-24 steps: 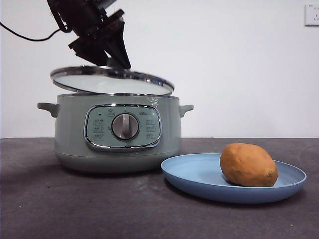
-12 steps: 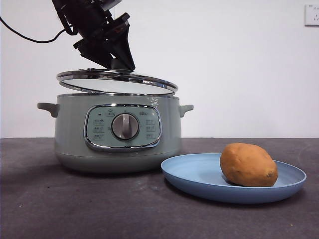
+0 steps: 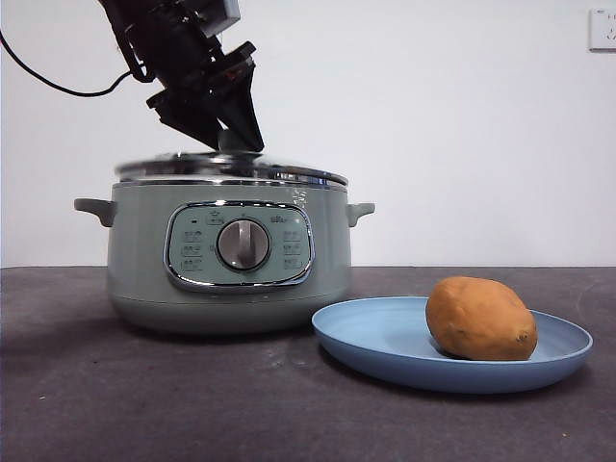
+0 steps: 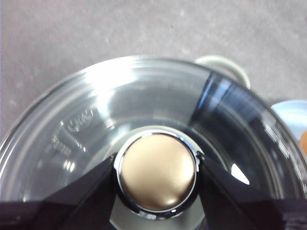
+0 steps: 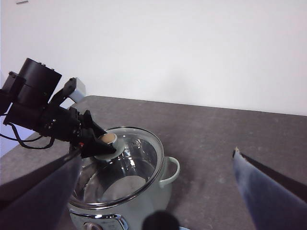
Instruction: Take the potato out from the steamer,put the potato on the plate,close the lid
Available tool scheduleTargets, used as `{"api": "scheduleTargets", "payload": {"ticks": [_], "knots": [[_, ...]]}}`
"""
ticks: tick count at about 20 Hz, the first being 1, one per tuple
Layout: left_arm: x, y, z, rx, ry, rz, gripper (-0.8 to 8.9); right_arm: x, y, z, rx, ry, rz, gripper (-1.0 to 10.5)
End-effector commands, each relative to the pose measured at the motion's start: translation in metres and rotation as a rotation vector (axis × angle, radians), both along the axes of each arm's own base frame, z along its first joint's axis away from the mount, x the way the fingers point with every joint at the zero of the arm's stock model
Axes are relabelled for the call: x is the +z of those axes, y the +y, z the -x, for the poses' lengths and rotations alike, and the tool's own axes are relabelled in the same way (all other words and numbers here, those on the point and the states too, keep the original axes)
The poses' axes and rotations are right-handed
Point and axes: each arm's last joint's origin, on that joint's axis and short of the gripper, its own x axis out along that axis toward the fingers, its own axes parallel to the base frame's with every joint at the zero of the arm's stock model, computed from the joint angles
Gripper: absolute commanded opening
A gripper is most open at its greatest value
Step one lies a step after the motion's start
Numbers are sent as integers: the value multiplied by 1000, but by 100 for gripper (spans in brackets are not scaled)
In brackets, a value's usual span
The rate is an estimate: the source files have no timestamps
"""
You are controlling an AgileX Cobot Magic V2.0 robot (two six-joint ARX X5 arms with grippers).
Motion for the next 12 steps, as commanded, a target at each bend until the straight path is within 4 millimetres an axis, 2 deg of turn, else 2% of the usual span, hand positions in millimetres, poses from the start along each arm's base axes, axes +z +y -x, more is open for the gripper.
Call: {"api": "scheduleTargets", "payload": {"ticks": [1, 5, 7, 10, 12], "knots": [[-9, -4, -7, -10, 12, 0, -9, 0, 0, 1, 3, -7, 5, 566], [-13, -4, -6, -10, 44, -16, -9, 0, 0, 1, 4, -6, 6, 566], [-15, -3, -3, -8, 79, -29, 57, 0, 0, 1, 4, -2, 8, 566], [-16, -2, -2, 15, 94, -47, 557, -4, 0, 1, 5, 33, 26, 566], [-14, -1, -1, 17, 94, -46, 578, -7, 0, 1, 9, 62, 40, 566]]}}
